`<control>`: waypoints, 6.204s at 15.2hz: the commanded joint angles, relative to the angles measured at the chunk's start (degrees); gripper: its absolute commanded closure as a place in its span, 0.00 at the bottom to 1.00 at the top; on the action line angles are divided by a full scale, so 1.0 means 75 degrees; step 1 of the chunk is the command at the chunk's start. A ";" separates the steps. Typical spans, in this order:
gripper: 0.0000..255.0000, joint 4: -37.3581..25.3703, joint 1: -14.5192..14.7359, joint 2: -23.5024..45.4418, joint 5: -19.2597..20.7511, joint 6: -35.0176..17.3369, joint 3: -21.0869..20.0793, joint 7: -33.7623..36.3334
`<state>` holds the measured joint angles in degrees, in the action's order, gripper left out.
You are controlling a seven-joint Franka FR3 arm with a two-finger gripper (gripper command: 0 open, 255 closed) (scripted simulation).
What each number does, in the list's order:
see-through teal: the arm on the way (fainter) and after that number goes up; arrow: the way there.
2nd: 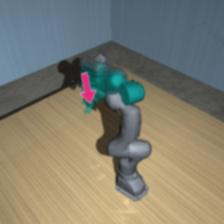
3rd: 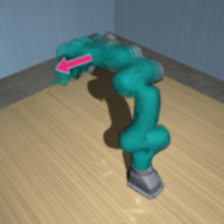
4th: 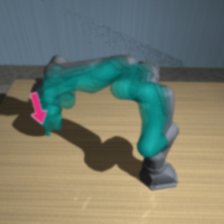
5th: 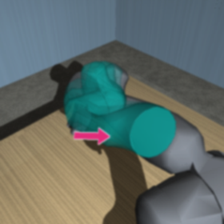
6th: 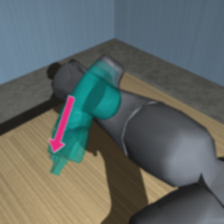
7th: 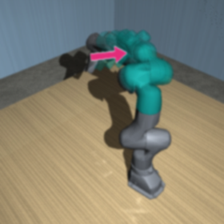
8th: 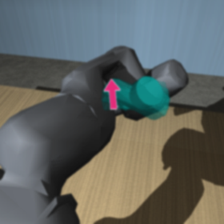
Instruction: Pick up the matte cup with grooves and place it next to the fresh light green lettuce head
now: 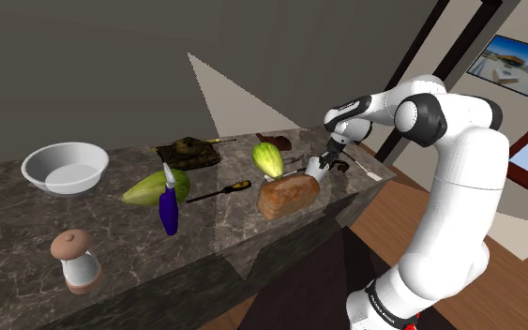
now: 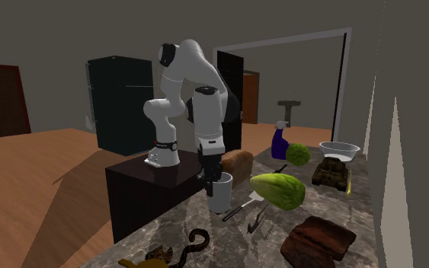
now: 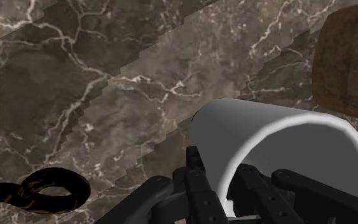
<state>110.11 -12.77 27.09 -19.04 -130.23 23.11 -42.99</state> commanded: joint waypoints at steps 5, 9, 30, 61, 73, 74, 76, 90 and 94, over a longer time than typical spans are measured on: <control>1.00 0.0002 0.0000 0.0002 0.0000 0.0000 0.0000 0.0000; 1.00 -0.0045 0.0066 -0.0271 0.0165 0.0295 0.0095 0.0119; 1.00 -0.0751 0.0278 -0.1414 0.0889 0.2005 0.0412 0.0670; 1.00 0.1260 0.2218 -0.4162 0.1961 0.2179 -0.0944 0.4394; 1.00 0.1506 0.3256 -0.4327 0.1836 0.1909 -0.2197 0.6616; 1.00 0.1470 0.3342 -0.4291 0.1820 0.1894 -0.2299 0.6795; 1.00 0.1372 0.3515 -0.4198 0.1793 0.1867 -0.2498 0.7153; 1.00 -0.0307 0.4713 -0.2794 0.1874 0.1924 -0.3705 0.9601; 1.00 -0.0234 0.4782 -0.2607 0.1890 0.1655 -0.3752 0.9701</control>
<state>108.07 23.01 7.09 -4.88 -117.02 -4.98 29.65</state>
